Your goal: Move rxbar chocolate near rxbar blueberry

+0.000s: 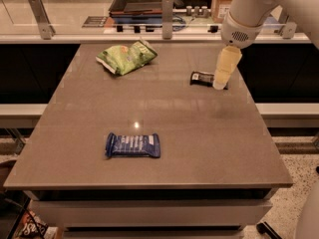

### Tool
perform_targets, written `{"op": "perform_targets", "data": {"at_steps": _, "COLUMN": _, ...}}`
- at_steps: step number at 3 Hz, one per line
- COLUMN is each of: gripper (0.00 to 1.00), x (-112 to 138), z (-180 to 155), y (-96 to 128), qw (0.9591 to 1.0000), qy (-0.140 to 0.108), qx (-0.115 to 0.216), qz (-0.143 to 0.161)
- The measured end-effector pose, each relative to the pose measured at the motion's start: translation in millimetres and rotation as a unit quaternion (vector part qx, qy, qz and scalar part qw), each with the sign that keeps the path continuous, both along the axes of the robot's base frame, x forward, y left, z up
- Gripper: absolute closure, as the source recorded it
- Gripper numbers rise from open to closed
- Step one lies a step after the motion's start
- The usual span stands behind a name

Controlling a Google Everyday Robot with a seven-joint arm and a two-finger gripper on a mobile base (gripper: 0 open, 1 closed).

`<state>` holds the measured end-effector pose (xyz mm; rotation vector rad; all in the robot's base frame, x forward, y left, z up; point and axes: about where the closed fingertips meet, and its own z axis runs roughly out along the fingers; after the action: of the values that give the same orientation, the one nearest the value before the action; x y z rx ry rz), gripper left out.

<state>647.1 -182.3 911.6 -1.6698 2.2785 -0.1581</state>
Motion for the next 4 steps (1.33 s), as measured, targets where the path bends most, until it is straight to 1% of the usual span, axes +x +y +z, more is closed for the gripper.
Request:
{"op": "perform_targets", "data": {"at_steps": 1, "gripper": 0.0, "x": 12, "z": -11, "y": -6, "qw": 0.9997, "qy": 0.019, "qx": 0.008, "qz": -0.013}}
{"op": "perform_targets", "data": {"at_steps": 2, "gripper": 0.0, "x": 31, "z": -29, "y": -14, "qw": 0.9983, "qy": 0.046, "qx": 0.019, "qz": -0.029}}
{"op": "perform_targets", "data": {"at_steps": 3, "gripper": 0.0, "x": 45, "z": -42, "y": -18, "qw": 0.9969, "qy": 0.062, "qx": 0.03, "qz": -0.037}}
{"op": "perform_targets", "data": {"at_steps": 4, "gripper": 0.0, "x": 54, "z": -53, "y": -20, "qw": 0.9958, "qy": 0.069, "qx": 0.044, "qz": -0.042}}
